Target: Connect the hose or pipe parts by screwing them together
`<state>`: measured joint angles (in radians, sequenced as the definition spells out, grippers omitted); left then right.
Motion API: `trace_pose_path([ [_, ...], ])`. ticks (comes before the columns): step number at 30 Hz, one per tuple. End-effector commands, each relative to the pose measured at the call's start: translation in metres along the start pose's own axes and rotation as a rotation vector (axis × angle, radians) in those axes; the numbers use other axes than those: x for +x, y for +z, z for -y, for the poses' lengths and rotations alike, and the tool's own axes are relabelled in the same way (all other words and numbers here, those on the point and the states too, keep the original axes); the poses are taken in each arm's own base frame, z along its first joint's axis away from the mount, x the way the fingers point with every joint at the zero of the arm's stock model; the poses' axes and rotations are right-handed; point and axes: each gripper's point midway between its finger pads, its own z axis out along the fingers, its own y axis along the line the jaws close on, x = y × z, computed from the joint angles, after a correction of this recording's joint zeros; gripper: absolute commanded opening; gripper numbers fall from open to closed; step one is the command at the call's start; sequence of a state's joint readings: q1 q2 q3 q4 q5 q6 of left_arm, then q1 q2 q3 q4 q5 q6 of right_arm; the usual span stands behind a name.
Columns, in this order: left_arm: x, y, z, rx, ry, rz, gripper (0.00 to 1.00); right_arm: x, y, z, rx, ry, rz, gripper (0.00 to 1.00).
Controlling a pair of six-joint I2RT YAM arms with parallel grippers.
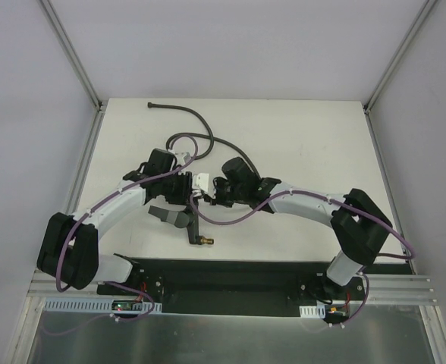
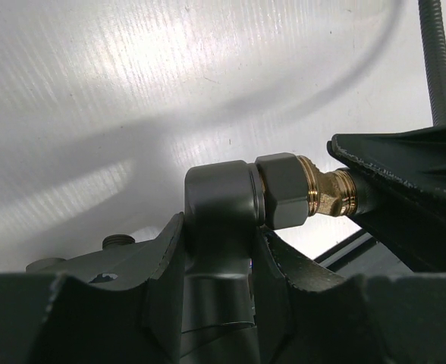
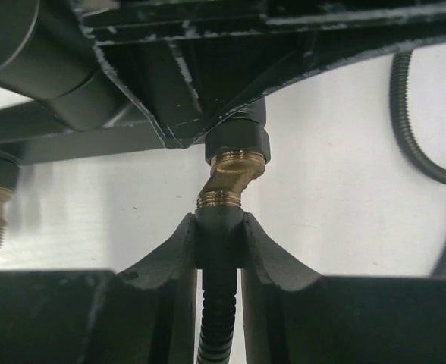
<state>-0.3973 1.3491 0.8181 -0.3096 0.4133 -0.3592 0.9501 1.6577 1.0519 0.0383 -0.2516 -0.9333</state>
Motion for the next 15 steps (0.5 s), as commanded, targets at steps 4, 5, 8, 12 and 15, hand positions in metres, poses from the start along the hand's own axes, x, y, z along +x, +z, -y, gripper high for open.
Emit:
trace_pose_path([
  [4, -0.054, -0.028, 0.049, 0.177, 0.069, 0.255, 0.00, -0.048, -0.001, -0.031, -0.323, 0.420, 0.251, 0.01],
  [5, -0.055, -0.028, 0.046, 0.165, 0.069, 0.267, 0.00, -0.049, -0.002, -0.033, -0.346, 0.455, 0.268, 0.01],
  [8, -0.056, -0.029, 0.044, 0.148, 0.077, 0.286, 0.00, -0.054, -0.008, -0.029, -0.397, 0.569, 0.339, 0.01],
  [12, -0.060, -0.031, 0.038, 0.113, 0.075, 0.300, 0.00, -0.035, -0.006, -0.019, -0.321, 0.616, 0.310, 0.11],
  [15, -0.062, -0.030, 0.027, 0.054, 0.046, 0.263, 0.00, -0.014, -0.011, -0.004, -0.202, 0.652, 0.263, 0.48],
])
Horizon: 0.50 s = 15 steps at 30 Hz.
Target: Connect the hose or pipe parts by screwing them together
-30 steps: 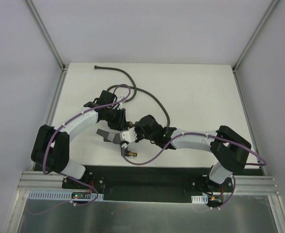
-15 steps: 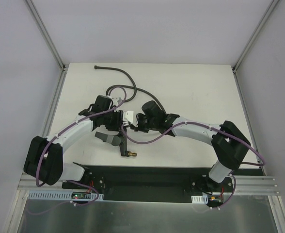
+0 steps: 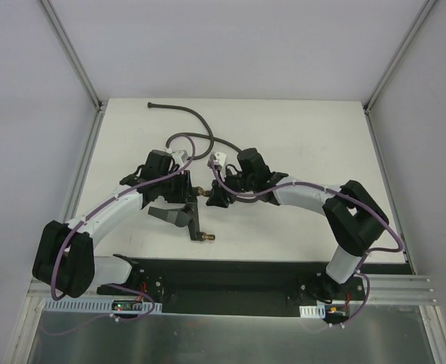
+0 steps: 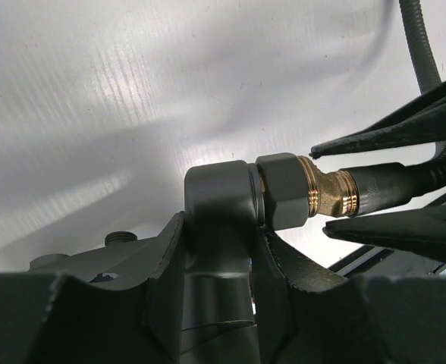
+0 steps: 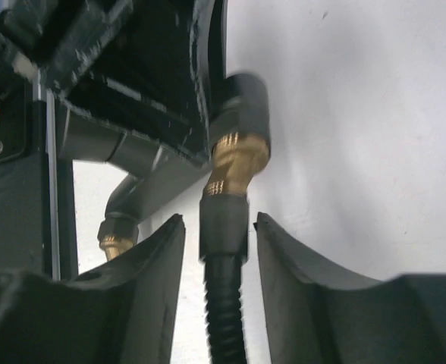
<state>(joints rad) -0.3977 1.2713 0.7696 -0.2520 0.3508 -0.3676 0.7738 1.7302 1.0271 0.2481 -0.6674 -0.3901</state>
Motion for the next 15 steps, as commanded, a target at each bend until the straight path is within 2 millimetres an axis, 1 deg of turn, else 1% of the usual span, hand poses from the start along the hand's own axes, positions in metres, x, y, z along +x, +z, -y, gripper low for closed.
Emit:
trace_pose_path([
  [1, -0.048, -0.017, 0.021, 0.042, 0.002, 0.125, 0.00, -0.007, -0.018, -0.006, 0.040, 0.047, 0.043, 0.55],
  [2, -0.051, -0.015, 0.018, 0.024, -0.004, 0.108, 0.00, -0.006, -0.024, 0.000, 0.089, 0.037, 0.044, 0.66],
  [3, -0.051, -0.014, 0.014, 0.006, -0.011, 0.097, 0.00, 0.003, -0.032, 0.016, 0.206, 0.042, 0.029, 0.68],
  [4, -0.050, -0.014, 0.008, -0.015, -0.022, 0.083, 0.00, -0.008, -0.043, 0.019, 0.259, 0.027, 0.057, 0.69],
  [5, -0.048, -0.012, 0.006, -0.021, -0.028, 0.056, 0.00, -0.008, -0.050, 0.022, 0.296, 0.026, 0.061, 0.77],
  [6, -0.049, -0.012, 0.005, -0.025, -0.029, 0.047, 0.00, -0.008, -0.058, 0.030, 0.359, 0.024, 0.061, 0.94],
  [8, -0.050, -0.011, 0.001, -0.053, -0.034, 0.023, 0.00, -0.011, -0.075, 0.033, 0.432, 0.035, 0.059, 0.96],
  [9, -0.050, -0.011, -0.002, -0.067, -0.039, 0.013, 0.00, -0.010, -0.084, 0.040, 0.500, 0.049, 0.049, 0.96],
  [10, -0.051, -0.009, -0.004, -0.083, -0.037, 0.000, 0.00, -0.010, -0.094, 0.037, 0.528, 0.080, 0.032, 0.96],
  [11, -0.057, -0.006, -0.007, -0.105, -0.039, -0.011, 0.00, -0.008, -0.100, 0.038, 0.559, 0.103, 0.016, 0.96],
  [12, -0.051, -0.006, -0.011, -0.134, -0.049, -0.052, 0.00, -0.007, -0.107, 0.040, 0.597, 0.120, 0.003, 0.96],
  [13, -0.051, -0.005, -0.015, -0.155, -0.052, -0.075, 0.00, 0.003, -0.115, 0.036, 0.620, 0.165, -0.036, 0.96],
  [14, -0.057, 0.000, -0.019, -0.185, -0.056, -0.088, 0.00, 0.003, -0.121, 0.036, 0.639, 0.175, -0.049, 0.96],
  [15, -0.052, 0.000, -0.023, -0.212, -0.067, -0.120, 0.00, 0.006, -0.126, 0.037, 0.662, 0.184, -0.068, 0.96],
])
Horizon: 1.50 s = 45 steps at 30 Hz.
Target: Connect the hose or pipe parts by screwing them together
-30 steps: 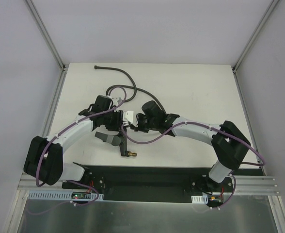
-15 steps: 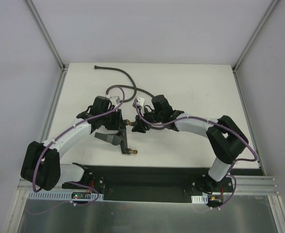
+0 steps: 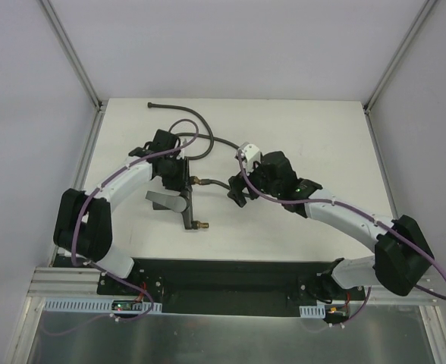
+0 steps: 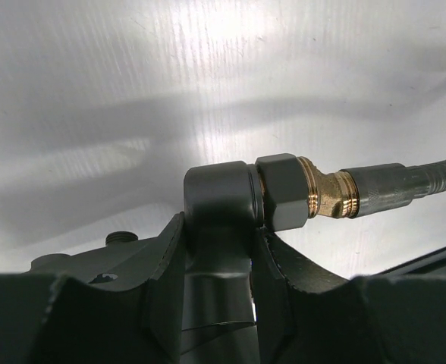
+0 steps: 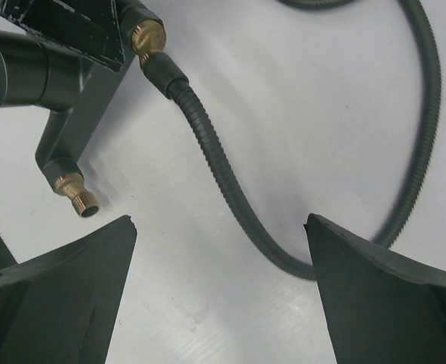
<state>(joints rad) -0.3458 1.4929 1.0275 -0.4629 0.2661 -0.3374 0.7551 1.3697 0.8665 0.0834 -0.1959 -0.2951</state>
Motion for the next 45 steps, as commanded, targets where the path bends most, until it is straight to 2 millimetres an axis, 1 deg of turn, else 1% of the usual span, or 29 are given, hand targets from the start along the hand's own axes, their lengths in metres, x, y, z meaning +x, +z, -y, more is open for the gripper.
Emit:
trace_pose_path([
  [1, -0.020, -0.007, 0.000, -0.066, -0.008, -0.034, 0.01, 0.011, -0.032, 0.025, 0.193, 0.084, -0.106, 0.96],
  [3, -0.023, -0.003, -0.007, -0.110, -0.014, -0.049, 0.05, 0.018, -0.041, 0.036, 0.276, 0.119, -0.108, 0.96],
  [5, -0.021, 0.002, -0.012, -0.137, -0.019, -0.081, 0.08, 0.015, -0.052, 0.036, 0.295, 0.153, -0.069, 0.96],
  [6, -0.020, 0.004, -0.015, -0.154, -0.015, -0.091, 0.09, 0.023, -0.058, 0.043, 0.348, 0.173, -0.069, 0.96],
  [9, -0.013, 0.011, -0.023, -0.191, -0.026, -0.146, 0.11, 0.017, -0.081, 0.056, 0.462, 0.245, 0.008, 0.96],
  [11, -0.010, 0.016, -0.025, -0.196, -0.038, -0.171, 0.13, 0.015, -0.088, 0.057, 0.482, 0.258, 0.028, 0.96],
  [14, -0.006, 0.022, -0.024, -0.193, -0.069, -0.193, 0.15, 0.011, -0.107, 0.065, 0.550, 0.285, 0.051, 0.96],
  [15, -0.006, 0.023, -0.023, -0.190, -0.076, -0.198, 0.18, 0.009, -0.115, 0.065, 0.564, 0.285, 0.067, 0.96],
  [18, -0.006, 0.026, -0.021, -0.178, -0.090, -0.207, 0.23, 0.013, -0.126, 0.067, 0.581, 0.286, 0.084, 0.96],
  [19, -0.007, 0.026, -0.021, -0.184, -0.091, -0.203, 0.29, 0.015, -0.128, 0.067, 0.588, 0.285, 0.080, 0.96],
  [22, -0.015, 0.023, -0.018, -0.176, -0.088, -0.182, 0.37, 0.020, -0.134, 0.069, 0.608, 0.281, 0.069, 0.96],
  [25, -0.025, 0.016, -0.007, -0.142, -0.082, -0.162, 0.41, 0.023, -0.140, 0.073, 0.639, 0.280, 0.055, 0.96],
  [26, -0.031, 0.012, -0.002, -0.127, -0.077, -0.142, 0.46, 0.025, -0.142, 0.074, 0.653, 0.278, 0.048, 0.96],
  [28, -0.036, 0.005, 0.004, -0.106, -0.073, -0.121, 0.50, 0.029, -0.149, 0.077, 0.686, 0.297, 0.026, 0.96],
  [29, -0.042, -0.003, 0.009, -0.092, -0.066, -0.093, 0.66, 0.031, -0.153, 0.077, 0.699, 0.303, 0.016, 0.96],
  [31, -0.045, -0.013, 0.018, -0.057, -0.055, -0.069, 0.68, 0.030, -0.163, 0.077, 0.717, 0.324, 0.020, 0.96],
  [32, -0.051, -0.024, 0.026, -0.036, -0.040, -0.032, 0.69, 0.029, -0.166, 0.076, 0.716, 0.331, 0.030, 0.96],
  [34, -0.055, -0.038, 0.040, -0.007, 0.010, 0.016, 0.73, 0.024, -0.174, 0.071, 0.688, 0.348, 0.070, 0.96],
  [35, -0.060, -0.056, 0.051, 0.023, 0.043, 0.077, 0.76, 0.020, -0.176, 0.069, 0.674, 0.351, 0.088, 0.96],
  [36, -0.062, -0.065, 0.058, 0.043, 0.068, 0.108, 0.94, 0.015, -0.181, 0.064, 0.643, 0.360, 0.119, 0.96],
  [37, -0.061, -0.074, 0.068, 0.074, 0.089, 0.134, 0.99, 0.013, -0.184, 0.061, 0.631, 0.366, 0.133, 0.96],
  [38, -0.063, -0.093, 0.078, 0.123, 0.115, 0.206, 0.99, 0.009, -0.187, 0.059, 0.620, 0.375, 0.152, 0.96],
  [39, -0.063, -0.102, 0.085, 0.157, 0.123, 0.238, 0.99, 0.006, -0.192, 0.056, 0.602, 0.384, 0.175, 0.96],
  [40, -0.055, -0.104, 0.086, 0.186, 0.127, 0.246, 0.99, 0.003, -0.194, 0.054, 0.590, 0.400, 0.193, 0.96],
  [41, -0.054, -0.127, 0.093, 0.226, 0.147, 0.323, 0.99, 0.001, -0.196, 0.051, 0.576, 0.407, 0.206, 0.96],
  [42, -0.059, -0.138, 0.099, 0.259, 0.156, 0.387, 0.99, -0.003, -0.200, 0.046, 0.546, 0.417, 0.231, 0.96],
  [43, -0.049, -0.135, 0.094, 0.265, 0.155, 0.391, 0.99, -0.005, -0.201, 0.043, 0.530, 0.425, 0.243, 0.96],
  [44, -0.043, -0.156, 0.098, 0.301, 0.175, 0.458, 0.99, -0.006, -0.203, 0.041, 0.515, 0.428, 0.254, 0.96],
  [45, -0.043, -0.164, 0.100, 0.322, 0.188, 0.502, 0.99, -0.010, -0.207, 0.036, 0.490, 0.430, 0.276, 0.96],
])
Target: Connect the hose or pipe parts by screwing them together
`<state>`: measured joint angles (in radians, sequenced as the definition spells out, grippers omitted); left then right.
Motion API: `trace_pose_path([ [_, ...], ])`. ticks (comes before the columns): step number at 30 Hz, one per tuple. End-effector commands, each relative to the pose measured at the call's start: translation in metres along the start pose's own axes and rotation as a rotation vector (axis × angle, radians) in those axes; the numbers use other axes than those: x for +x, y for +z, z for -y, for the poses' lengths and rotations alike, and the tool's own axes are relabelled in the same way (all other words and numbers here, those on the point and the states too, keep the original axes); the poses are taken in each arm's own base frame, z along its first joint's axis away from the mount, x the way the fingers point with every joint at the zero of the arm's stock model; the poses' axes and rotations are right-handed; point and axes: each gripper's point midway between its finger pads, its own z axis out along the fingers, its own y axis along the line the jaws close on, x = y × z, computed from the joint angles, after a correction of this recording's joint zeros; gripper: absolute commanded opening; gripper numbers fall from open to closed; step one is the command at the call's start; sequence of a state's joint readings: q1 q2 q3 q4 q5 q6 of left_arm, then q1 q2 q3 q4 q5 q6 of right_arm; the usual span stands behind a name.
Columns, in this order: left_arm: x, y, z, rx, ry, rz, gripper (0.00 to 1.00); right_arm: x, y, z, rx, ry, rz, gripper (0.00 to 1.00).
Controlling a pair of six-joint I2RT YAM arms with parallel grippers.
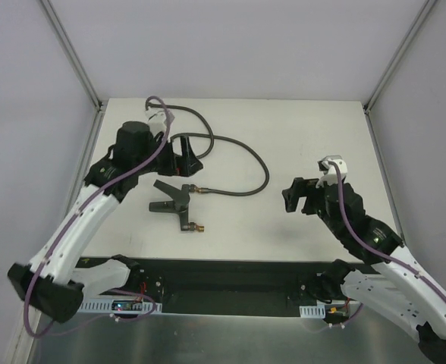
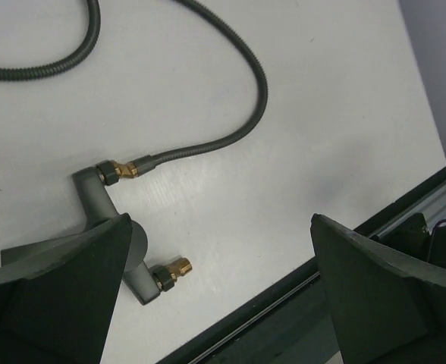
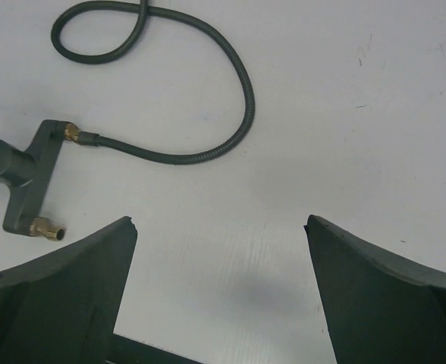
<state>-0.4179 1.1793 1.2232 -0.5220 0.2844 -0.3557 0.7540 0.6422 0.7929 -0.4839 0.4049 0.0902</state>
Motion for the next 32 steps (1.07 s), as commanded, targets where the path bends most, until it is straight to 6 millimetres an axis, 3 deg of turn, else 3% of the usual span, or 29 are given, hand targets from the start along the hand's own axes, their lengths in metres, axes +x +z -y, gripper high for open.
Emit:
trace_pose_path([
  [1, -0.001, -0.034, 0.018, 0.106, 0.036, 0.163, 0.99, -0.019, -0.021, -0.014, -0.101, 0.079, 0.053, 0.96],
  [5, 0.018, -0.070, 0.019, 0.138, 0.068, 0.266, 0.99, -0.027, -0.036, -0.017, -0.153, 0.133, 0.097, 0.96],
  [9, 0.032, -0.087, 0.016, 0.158, -0.014, 0.349, 0.99, -0.030, -0.048, -0.026, -0.224, 0.218, 0.111, 0.96],
  [12, 0.046, -0.094, 0.021, 0.230, -0.025, 0.392, 0.99, -0.020, -0.045, -0.029, -0.245, 0.239, 0.100, 0.96],
  [16, 0.048, -0.097, 0.025, 0.251, -0.010, 0.393, 0.99, -0.013, -0.043, -0.027, -0.232, 0.237, 0.086, 0.96],
  [32, 0.050, -0.092, 0.028, 0.267, -0.015, 0.356, 0.99, -0.018, -0.045, -0.033, -0.270, 0.257, 0.106, 0.96],
])
